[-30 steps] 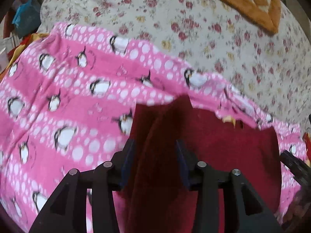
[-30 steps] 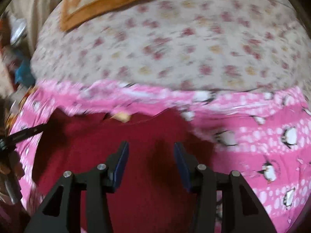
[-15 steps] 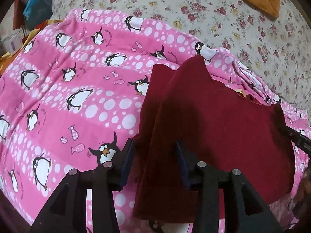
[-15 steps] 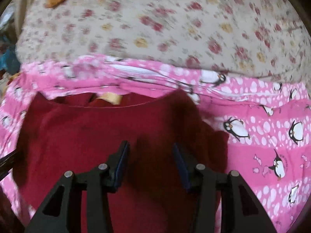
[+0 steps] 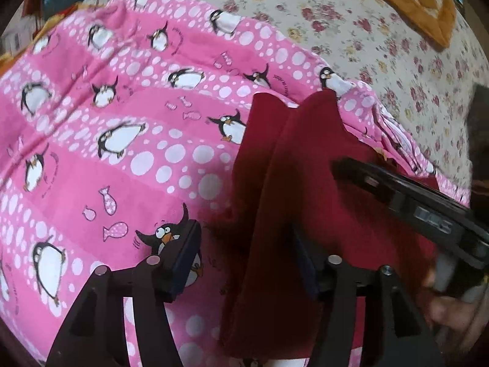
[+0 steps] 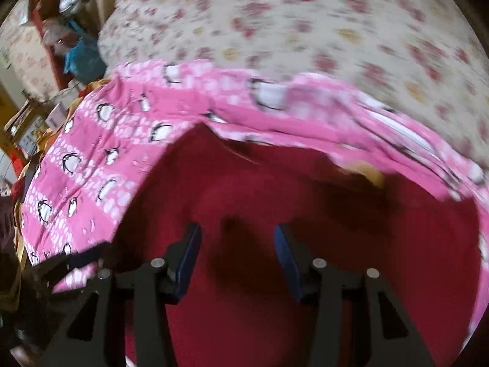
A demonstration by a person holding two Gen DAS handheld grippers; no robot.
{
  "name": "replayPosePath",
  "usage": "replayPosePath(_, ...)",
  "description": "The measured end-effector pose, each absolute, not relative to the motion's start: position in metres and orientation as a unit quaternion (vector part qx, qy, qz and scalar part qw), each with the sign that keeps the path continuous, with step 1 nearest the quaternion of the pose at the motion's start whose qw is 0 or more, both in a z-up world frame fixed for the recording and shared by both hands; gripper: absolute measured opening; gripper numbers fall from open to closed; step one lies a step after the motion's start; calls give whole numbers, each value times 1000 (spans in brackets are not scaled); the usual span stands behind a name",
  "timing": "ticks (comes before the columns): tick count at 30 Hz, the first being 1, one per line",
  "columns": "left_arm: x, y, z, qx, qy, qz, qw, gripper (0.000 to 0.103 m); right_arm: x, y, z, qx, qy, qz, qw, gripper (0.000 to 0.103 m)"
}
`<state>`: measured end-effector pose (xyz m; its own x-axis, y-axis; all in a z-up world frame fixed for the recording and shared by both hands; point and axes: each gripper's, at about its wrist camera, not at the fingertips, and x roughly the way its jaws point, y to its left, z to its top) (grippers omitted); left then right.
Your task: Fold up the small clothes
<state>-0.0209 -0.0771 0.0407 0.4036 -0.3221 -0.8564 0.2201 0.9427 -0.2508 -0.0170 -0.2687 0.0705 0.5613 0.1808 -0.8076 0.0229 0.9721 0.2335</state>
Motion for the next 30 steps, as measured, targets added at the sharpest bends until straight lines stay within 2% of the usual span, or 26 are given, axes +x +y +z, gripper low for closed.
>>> replayPosePath(11, -13, -73, 36, -68, 533, -163, 827, 42, 56, -237, 35, 85, 500, 33, 861, 53)
replayPosePath(21, -15, -73, 36, -63, 531, -161, 830, 42, -22, -268, 78, 76, 470, 33, 879, 54)
replayPosePath(24, -16, -74, 35, -59, 529, -159, 832, 42, -44, -287, 71, 84, 480, 11, 873, 60)
replayPosePath(27, -15, -76, 34, -57, 528, -157, 833, 44, -54, -298, 53, 88, 502, 7, 860, 60)
replayPosePath(30, -16, -76, 34, -55, 525, -156, 835, 44, -71, -307, 66, 98, 496, 3, 863, 60)
